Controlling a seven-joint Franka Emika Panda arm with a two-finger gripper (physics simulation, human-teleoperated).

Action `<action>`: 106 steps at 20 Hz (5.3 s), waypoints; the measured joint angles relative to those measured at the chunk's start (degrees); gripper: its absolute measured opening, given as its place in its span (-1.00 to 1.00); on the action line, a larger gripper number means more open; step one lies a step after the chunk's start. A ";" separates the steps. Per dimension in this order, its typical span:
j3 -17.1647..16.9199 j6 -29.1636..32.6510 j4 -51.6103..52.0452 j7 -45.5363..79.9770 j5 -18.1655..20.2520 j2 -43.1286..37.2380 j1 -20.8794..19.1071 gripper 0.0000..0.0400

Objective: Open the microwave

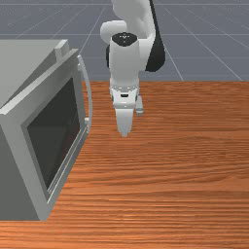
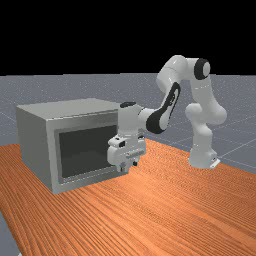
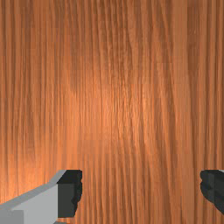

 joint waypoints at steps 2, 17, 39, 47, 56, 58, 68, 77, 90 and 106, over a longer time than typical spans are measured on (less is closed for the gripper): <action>-0.19 -0.45 0.07 1.13 0.30 -0.09 0.08 0.54; -11.43 -30.35 7.23 75.21 20.33 -10.46 -0.15 -1.00; -19.61 -27.57 11.90 78.83 8.88 -15.80 -5.66 -0.89; -17.71 -26.83 12.51 80.39 8.80 -15.23 -6.91 -0.70; -12.83 -25.44 10.52 81.13 8.90 -16.91 -9.83 -0.38; -11.21 -25.56 9.73 80.82 9.19 -17.91 -8.54 -0.63; -10.71 -25.88 9.15 79.58 9.51 -21.45 -7.37 0.84; -11.12 -23.17 7.85 78.32 9.36 -21.00 -7.93 1.00; -11.10 -17.99 5.51 78.17 8.67 -16.97 -7.76 0.92; 2.87 -23.46 21.35 92.80 4.75 -5.31 -8.32 1.00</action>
